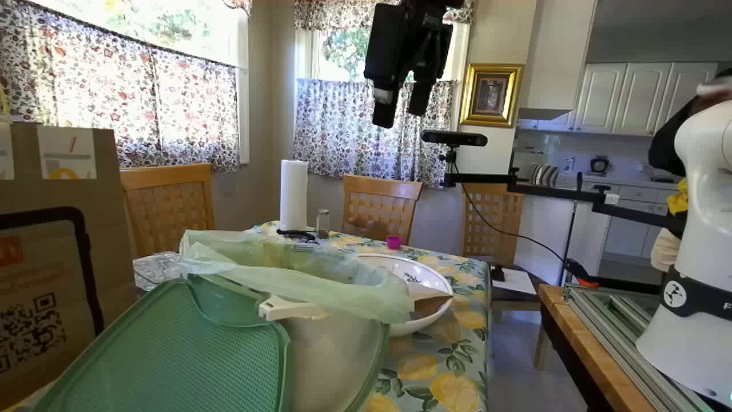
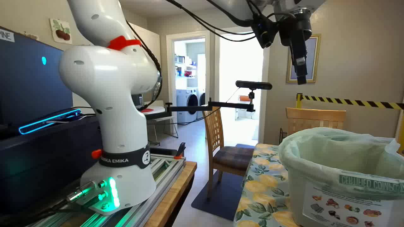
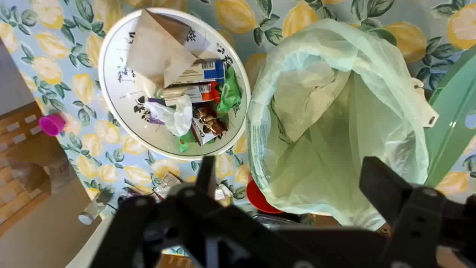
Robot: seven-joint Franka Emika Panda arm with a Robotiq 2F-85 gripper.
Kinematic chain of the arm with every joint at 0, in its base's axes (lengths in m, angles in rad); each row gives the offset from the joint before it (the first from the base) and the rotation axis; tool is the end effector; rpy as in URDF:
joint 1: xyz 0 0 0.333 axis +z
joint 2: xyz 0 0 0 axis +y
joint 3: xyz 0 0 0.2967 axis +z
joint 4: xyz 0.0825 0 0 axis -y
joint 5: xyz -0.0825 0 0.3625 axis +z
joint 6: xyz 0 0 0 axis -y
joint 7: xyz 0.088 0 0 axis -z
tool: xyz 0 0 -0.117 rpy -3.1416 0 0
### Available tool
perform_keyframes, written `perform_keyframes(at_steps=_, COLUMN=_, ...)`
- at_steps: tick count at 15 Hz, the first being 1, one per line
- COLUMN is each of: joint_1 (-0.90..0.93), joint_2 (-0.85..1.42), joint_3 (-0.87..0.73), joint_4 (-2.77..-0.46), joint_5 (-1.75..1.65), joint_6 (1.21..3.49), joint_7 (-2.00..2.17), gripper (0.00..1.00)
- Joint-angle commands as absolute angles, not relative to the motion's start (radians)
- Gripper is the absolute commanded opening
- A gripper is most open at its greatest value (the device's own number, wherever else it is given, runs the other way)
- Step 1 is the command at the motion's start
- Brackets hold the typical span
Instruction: Put some of the contents of the white plate into the bin
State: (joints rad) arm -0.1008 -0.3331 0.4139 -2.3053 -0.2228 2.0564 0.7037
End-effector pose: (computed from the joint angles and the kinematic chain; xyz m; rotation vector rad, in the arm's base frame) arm 0.4286 0.1317 0.4559 2.8263 -0.4386 0.2936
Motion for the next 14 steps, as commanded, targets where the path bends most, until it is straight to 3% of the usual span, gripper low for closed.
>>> perform_keyframes(at_steps=1, joint_1=-0.041, joint_2=-0.324, joint_3=0.360, joint_4=-2.302, joint_5=-0.245, joint_6=2.050, joint_7=0.721, gripper=1.00)
perform_keyframes(at_steps=8, joint_1=-0.050, joint_2=-0.301, joint_3=0.356, joint_4=-2.320, joint_5=-0.271, joint_6=2.039, joint_7=0.726, gripper=1.00)
perform_keyframes(at_steps=14, joint_1=-0.093, joint_2=-0.301, joint_3=0.138, joint_4=-2.616, joint_5=-0.262, joint_6=2.172, joint_7=0.647, gripper=1.00)
